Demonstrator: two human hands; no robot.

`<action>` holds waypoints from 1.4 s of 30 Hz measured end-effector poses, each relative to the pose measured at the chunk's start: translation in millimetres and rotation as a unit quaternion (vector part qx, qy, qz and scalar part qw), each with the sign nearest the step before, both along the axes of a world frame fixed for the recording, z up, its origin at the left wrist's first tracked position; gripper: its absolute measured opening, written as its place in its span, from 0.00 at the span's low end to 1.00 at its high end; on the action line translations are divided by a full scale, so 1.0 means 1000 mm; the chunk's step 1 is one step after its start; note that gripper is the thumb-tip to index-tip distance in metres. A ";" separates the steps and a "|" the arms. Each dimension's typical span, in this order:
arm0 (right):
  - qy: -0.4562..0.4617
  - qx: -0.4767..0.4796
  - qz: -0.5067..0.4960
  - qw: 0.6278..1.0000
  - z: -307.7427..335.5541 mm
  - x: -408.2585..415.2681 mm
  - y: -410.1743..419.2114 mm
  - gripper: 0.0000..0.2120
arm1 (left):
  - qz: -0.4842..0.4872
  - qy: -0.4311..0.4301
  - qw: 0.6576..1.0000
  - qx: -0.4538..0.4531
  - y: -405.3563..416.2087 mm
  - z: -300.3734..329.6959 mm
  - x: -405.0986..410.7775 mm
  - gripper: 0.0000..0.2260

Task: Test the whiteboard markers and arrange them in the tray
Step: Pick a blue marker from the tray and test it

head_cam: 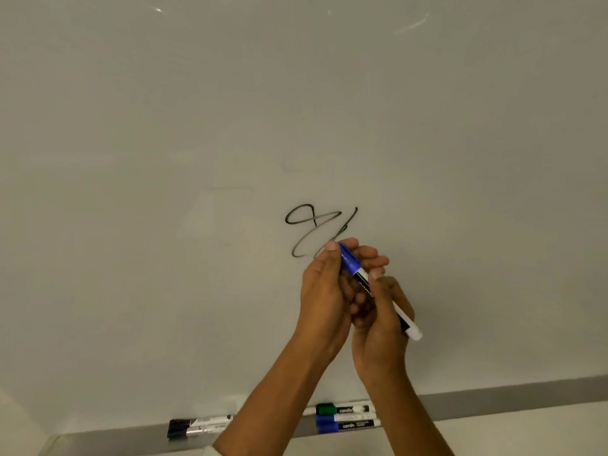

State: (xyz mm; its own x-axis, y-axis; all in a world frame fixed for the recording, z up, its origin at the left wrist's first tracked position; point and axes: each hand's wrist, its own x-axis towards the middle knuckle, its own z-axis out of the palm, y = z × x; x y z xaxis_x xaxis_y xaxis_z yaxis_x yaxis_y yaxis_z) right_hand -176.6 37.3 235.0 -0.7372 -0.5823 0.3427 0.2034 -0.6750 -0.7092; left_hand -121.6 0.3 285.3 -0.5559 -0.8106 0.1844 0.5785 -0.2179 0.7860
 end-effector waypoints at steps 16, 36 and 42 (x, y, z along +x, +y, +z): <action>0.228 -0.107 -0.188 0.949 0.027 -0.014 -0.007 0.07 | 0.158 -0.012 0.986 0.048 -0.015 0.037 0.001 0.18; 0.536 0.054 -0.411 0.735 -0.016 -0.091 -0.009 0.16 | 0.158 0.044 0.981 -0.107 -0.032 0.066 0.021 0.14; 0.264 0.005 -0.398 0.878 0.033 -0.099 -0.005 0.14 | 0.119 0.038 0.989 -0.085 -0.030 0.056 0.017 0.13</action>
State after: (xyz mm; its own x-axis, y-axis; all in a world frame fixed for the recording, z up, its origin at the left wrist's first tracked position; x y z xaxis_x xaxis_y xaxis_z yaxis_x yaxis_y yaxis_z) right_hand -276.0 32.5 268.2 -0.6516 0.0399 0.7575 -0.6897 -0.4467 -0.5698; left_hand -104.6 -29.9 340.8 -0.3325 -0.8708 0.3621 0.6559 0.0624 0.7523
